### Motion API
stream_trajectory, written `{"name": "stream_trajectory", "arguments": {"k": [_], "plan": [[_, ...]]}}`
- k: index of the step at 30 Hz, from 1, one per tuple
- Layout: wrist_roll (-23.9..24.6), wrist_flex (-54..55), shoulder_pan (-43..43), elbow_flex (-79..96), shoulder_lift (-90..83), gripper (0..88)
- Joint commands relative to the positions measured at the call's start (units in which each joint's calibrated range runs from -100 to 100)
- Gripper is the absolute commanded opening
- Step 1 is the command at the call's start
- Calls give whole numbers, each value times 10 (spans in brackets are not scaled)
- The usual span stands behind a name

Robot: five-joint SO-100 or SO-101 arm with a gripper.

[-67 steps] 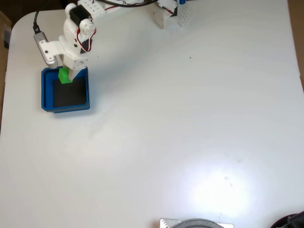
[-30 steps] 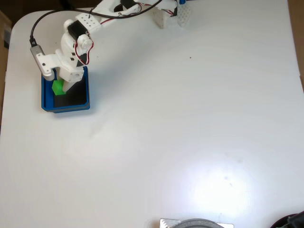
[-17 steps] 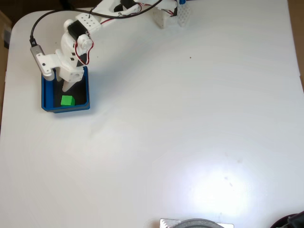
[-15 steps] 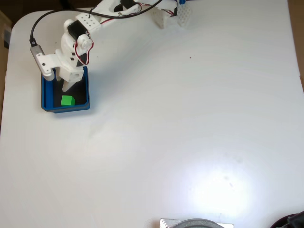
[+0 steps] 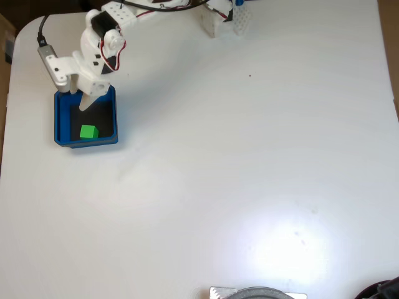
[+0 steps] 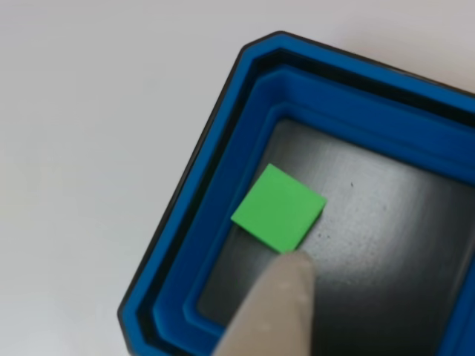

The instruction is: Pick up green cube and drop it in the blue box

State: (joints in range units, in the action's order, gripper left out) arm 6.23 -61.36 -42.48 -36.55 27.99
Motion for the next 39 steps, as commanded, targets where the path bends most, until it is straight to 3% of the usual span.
{"name": "stream_trajectory", "arguments": {"k": [1,14,24,34,39], "plan": [[-2,12,-6,82,-125,263],[-2,17,6,391,-416,249],[-2,17,10,595,-650,108],[1,20,10,789,-890,53],[2,84,10,910,-990,50]]}}
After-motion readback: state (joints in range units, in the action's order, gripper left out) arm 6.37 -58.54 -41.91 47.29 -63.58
